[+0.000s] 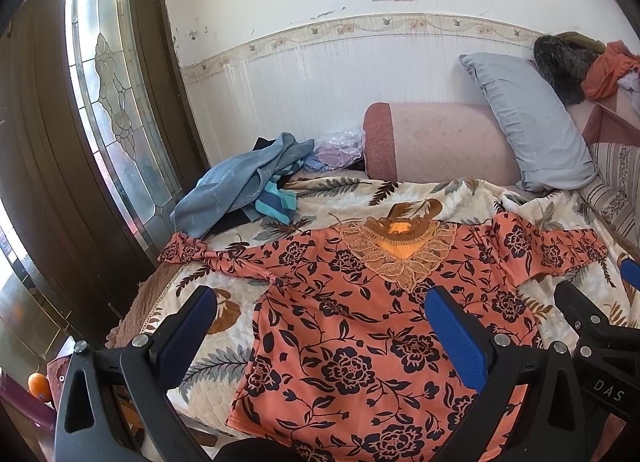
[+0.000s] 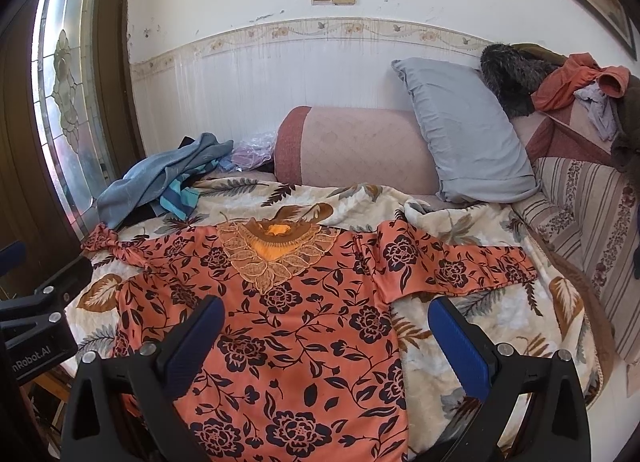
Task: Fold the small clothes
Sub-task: 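Grasp the sleeve nearest the right tool and lift it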
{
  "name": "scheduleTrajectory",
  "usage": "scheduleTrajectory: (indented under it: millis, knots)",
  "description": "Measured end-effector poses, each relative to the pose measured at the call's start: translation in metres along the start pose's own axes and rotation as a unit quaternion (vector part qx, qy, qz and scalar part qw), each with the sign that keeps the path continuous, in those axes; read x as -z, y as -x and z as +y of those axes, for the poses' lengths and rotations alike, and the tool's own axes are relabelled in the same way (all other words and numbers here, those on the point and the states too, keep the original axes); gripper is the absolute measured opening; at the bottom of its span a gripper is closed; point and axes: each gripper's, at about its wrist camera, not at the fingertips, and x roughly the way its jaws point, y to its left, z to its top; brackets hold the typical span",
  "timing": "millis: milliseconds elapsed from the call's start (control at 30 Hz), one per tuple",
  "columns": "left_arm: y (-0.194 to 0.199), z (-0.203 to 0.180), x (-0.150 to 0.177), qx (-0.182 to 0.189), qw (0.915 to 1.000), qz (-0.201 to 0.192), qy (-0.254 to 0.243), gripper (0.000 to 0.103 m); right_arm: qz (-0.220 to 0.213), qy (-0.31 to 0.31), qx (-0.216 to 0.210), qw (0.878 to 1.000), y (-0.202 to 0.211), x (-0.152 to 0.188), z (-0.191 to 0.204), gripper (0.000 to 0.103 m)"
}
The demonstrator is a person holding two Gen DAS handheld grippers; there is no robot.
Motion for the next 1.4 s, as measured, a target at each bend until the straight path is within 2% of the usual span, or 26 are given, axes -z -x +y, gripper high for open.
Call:
scheduleTrajectory:
  millis: [333, 533, 600, 700, 767, 867, 933, 1000, 1067, 1133, 1233, 1333, 1400]
  knots:
    - [-0.009, -0.001, 0.001, -0.001, 1.0000, 0.007, -0.002, 0.103, 0.009, 0.000, -0.001, 1.000, -0.009, 0.002, 0.001, 0.103]
    - [-0.031, -0.004, 0.007, 0.000, 0.9997, 0.026, -0.005, 0.103, 0.023, -0.004, 0.000, 1.000, -0.026, 0.006, -0.002, 0.103]
    - [-0.050, -0.005, 0.014, 0.017, 0.9984, 0.054, -0.001, 0.103, 0.033, -0.010, -0.003, 0.999, -0.036, 0.010, -0.010, 0.103]
    - [-0.089, -0.005, 0.036, 0.055, 0.9896, 0.133, 0.013, 0.103, 0.053, -0.032, -0.016, 0.998, -0.059, 0.017, -0.035, 0.103]
    - [-0.114, -0.006, 0.059, 0.061, 0.9804, 0.185, 0.026, 0.103, 0.068, -0.058, -0.006, 0.996, -0.079, 0.023, -0.067, 0.103]
    - [-0.138, -0.011, 0.095, 0.049, 0.9712, 0.231, 0.031, 0.103, 0.078, -0.124, 0.021, 0.989, -0.105, 0.033, -0.136, 0.102]
    - [-0.144, -0.015, 0.110, 0.036, 0.9682, 0.246, 0.032, 0.103, 0.081, -0.178, 0.052, 0.979, -0.122, 0.040, -0.191, 0.102]
    - [-0.149, -0.023, 0.118, 0.024, 0.9654, 0.259, 0.022, 0.103, 0.082, -0.221, 0.060, 0.970, -0.140, 0.046, -0.242, 0.102]
    - [-0.151, -0.032, 0.122, 0.029, 0.9657, 0.258, 0.007, 0.103, 0.092, -0.270, 0.056, 0.957, -0.163, 0.050, -0.291, 0.100]
    - [-0.152, -0.042, 0.122, 0.036, 0.9679, 0.249, 0.001, 0.103, 0.087, -0.326, 0.031, 0.941, -0.185, 0.053, -0.335, 0.098]
    - [-0.152, -0.056, 0.117, 0.056, 0.9677, 0.246, -0.006, 0.103, 0.097, -0.402, 0.019, 0.910, -0.221, 0.059, -0.386, 0.085]
    - [-0.154, -0.065, 0.113, 0.071, 0.9666, 0.245, -0.019, 0.103, 0.093, -0.494, -0.011, 0.864, -0.255, 0.074, -0.425, 0.079]
    - [-0.156, -0.068, 0.110, 0.083, 0.9665, 0.242, -0.025, 0.103, 0.098, -0.529, -0.022, 0.843, -0.274, 0.082, -0.441, 0.072]
